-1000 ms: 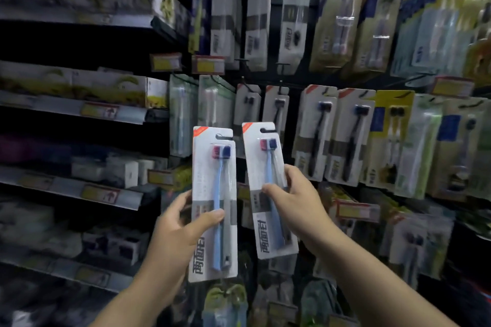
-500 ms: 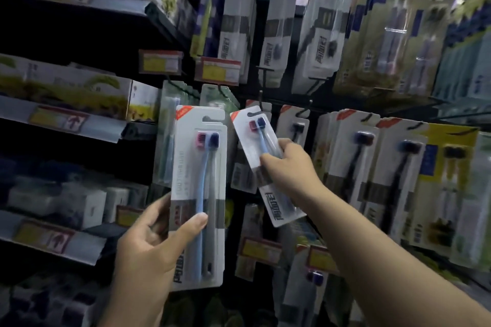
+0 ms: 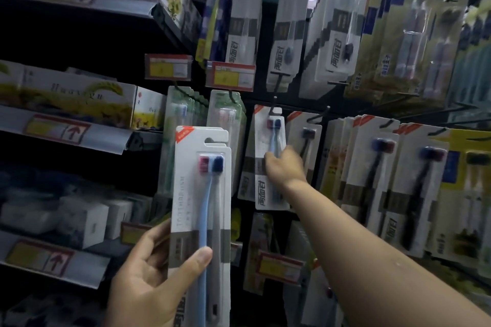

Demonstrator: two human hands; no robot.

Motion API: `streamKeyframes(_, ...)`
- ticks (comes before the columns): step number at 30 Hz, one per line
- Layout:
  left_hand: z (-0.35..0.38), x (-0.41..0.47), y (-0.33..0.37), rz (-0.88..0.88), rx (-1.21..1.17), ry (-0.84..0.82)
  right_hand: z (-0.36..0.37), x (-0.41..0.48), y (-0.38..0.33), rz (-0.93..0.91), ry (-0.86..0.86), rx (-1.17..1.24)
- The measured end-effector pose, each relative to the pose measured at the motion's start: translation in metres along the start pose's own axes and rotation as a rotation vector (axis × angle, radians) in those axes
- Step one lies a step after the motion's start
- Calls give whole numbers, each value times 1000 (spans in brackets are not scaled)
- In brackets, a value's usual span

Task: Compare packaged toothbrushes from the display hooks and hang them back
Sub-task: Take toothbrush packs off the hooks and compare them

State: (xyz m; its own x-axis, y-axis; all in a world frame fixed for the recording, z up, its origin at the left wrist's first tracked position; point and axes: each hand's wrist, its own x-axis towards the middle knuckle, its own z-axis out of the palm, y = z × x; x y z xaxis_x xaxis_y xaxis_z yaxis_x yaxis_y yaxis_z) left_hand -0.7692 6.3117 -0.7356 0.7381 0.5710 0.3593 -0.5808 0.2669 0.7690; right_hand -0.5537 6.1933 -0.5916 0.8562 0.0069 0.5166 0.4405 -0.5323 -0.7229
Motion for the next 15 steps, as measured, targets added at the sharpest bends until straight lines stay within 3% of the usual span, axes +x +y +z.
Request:
streamKeyframes(7, 4, -4, -1, -33, 36, -9, -21, -37, 0, 55, -114, -262)
streamKeyframes(10, 12, -3, -3, -25, 6, 9, -36, -80, -7, -185, -157, -138)
streamKeyframes(13, 18, -3, -7, 1, -17, 23, -44, -131, -18, -168, -442, 180)
streamKeyframes(15, 21, -4, -11, 18, -26, 32, -40, -152, -18, -225, -550, 153)
